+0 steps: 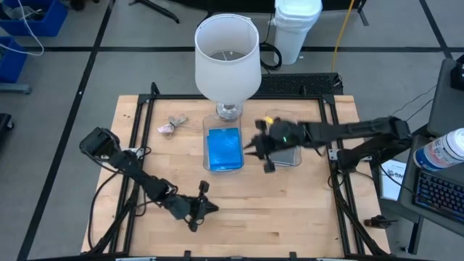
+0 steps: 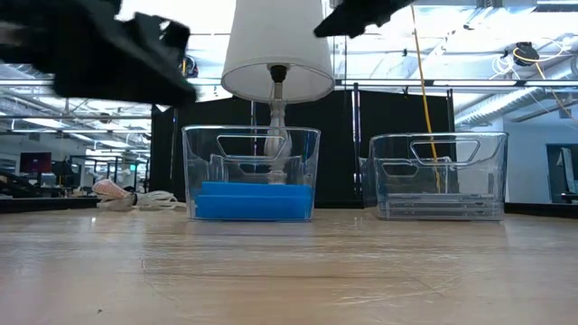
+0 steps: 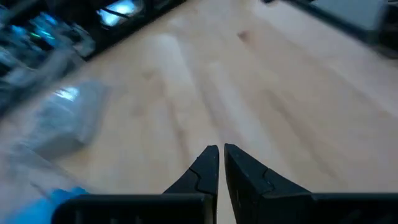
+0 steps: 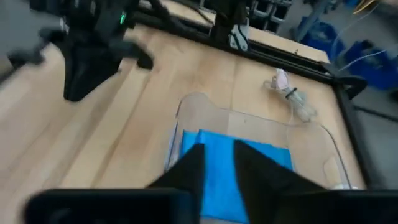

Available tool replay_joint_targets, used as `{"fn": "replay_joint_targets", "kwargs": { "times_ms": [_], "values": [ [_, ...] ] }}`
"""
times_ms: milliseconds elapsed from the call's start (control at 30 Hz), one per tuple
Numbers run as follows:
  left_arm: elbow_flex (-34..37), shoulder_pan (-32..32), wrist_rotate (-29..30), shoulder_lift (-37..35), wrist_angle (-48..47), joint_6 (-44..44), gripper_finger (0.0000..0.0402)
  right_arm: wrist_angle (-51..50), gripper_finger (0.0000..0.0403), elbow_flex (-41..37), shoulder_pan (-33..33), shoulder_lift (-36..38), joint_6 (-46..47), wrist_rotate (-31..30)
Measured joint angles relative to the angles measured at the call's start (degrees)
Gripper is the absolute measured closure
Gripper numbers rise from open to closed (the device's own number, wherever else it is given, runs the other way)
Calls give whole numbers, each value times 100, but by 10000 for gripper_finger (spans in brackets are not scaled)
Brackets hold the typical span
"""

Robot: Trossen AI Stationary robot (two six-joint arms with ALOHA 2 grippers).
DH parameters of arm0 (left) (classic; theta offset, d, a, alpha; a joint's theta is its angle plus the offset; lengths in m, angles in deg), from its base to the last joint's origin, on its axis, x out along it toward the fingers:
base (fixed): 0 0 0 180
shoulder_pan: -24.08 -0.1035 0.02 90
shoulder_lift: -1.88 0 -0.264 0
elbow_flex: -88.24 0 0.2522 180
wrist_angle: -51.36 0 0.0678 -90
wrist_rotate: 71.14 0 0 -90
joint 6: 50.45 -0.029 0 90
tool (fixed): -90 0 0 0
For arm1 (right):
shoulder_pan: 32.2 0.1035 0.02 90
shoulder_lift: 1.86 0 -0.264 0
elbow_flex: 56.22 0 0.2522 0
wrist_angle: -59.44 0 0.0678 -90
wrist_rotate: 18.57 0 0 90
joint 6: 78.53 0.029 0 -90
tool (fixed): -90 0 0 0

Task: Pick & place jewel cases by type
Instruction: Return to Home Position

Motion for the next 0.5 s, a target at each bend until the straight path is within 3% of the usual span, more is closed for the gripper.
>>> {"fn": "replay_joint_targets", "kwargs": {
  "times_ms": [100,200,400,500],
  "values": [
    [-396,-57,292,-65,-590,-606,371,426,392,-460,628,236,-41,-596],
    [-1088,-46,464,-112,-1664,-1039,393,1128,392,-1043,1078,448,-44,-706],
    [-2770,-273,904,-234,-4359,-1924,396,2970,397,-2047,1393,489,-266,-719],
    [-3257,-568,618,-618,-5230,-2164,397,3301,396,-2301,1397,518,-291,-721]
  ]
}}
